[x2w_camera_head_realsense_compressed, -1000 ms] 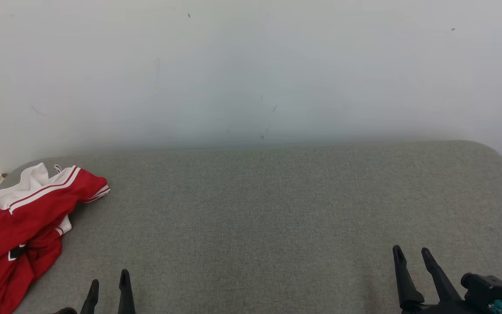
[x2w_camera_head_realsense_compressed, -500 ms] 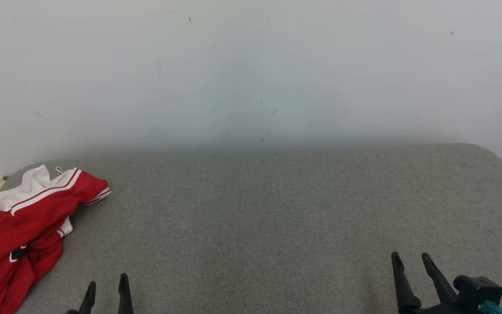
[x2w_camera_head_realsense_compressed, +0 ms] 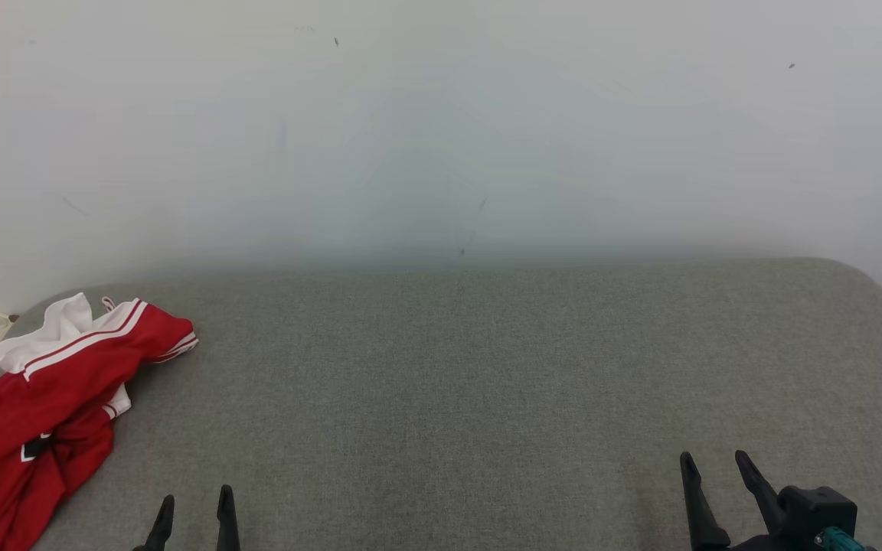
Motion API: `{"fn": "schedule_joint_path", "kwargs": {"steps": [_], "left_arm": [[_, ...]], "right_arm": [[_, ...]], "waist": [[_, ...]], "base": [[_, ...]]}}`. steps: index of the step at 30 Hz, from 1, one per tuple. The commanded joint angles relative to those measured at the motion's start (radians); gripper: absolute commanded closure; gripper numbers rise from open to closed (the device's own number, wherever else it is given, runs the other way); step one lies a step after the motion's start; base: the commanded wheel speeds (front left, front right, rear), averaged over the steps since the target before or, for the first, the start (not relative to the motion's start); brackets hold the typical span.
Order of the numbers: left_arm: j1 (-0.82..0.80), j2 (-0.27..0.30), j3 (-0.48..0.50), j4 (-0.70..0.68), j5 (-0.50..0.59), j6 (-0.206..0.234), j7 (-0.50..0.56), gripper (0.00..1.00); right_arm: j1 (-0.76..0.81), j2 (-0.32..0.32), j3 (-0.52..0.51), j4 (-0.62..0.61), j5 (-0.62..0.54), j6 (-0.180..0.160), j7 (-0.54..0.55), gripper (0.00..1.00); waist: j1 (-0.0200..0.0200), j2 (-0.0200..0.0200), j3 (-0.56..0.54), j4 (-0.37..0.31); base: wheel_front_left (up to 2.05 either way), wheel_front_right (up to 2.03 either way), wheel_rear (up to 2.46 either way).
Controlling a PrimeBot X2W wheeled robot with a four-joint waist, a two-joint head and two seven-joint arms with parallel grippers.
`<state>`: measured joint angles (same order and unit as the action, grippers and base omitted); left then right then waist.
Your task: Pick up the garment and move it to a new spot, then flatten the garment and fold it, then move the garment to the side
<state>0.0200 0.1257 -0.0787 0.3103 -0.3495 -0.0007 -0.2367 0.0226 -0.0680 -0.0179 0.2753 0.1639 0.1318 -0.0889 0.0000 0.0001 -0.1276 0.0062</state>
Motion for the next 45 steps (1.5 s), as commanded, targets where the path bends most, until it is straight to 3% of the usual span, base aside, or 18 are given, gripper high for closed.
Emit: {"fn": "schedule_joint_path", "kwargs": {"steps": [1,12,29,37,45], "left_arm": [[-0.011,0.002,0.0,0.005,0.023,-0.002,-0.011,0.0],[-0.009,-0.001,0.006,0.031,0.078,-0.006,-0.032,0.0],[-0.019,-0.004,0.025,0.057,0.067,-0.028,-0.03,0.0],[-0.017,-0.006,0.048,0.071,0.077,-0.039,-0.03,0.0],[-0.011,0.016,0.054,0.073,0.094,-0.047,-0.03,0.0]], "right_arm": [[-0.007,0.006,-0.006,0.004,-0.028,-0.002,-0.001,0.0],[-0.011,0.022,-0.01,0.029,-0.114,-0.002,0.003,0.0],[0.002,0.021,-0.004,0.026,-0.107,-0.002,0.001,0.0],[0.023,0.021,0.011,0.02,-0.086,-0.002,-0.004,0.0],[0.011,0.021,0.037,0.041,-0.047,-0.002,-0.03,0.0]], "waist": [[0.0,-0.0001,-0.001,0.0],[0.0,-0.0001,-0.015,-0.005],[0.0,-0.0001,-0.017,0.012],[0.0,-0.0001,-0.021,0.125],[0.0,-0.0001,-0.021,0.303]], "base": [[0.0,0.0,0.0],[0.0,0.0,0.0],[0.0,0.0,0.0],[0.0,0.0,0.0],[0.0,0.0,0.0]]}}
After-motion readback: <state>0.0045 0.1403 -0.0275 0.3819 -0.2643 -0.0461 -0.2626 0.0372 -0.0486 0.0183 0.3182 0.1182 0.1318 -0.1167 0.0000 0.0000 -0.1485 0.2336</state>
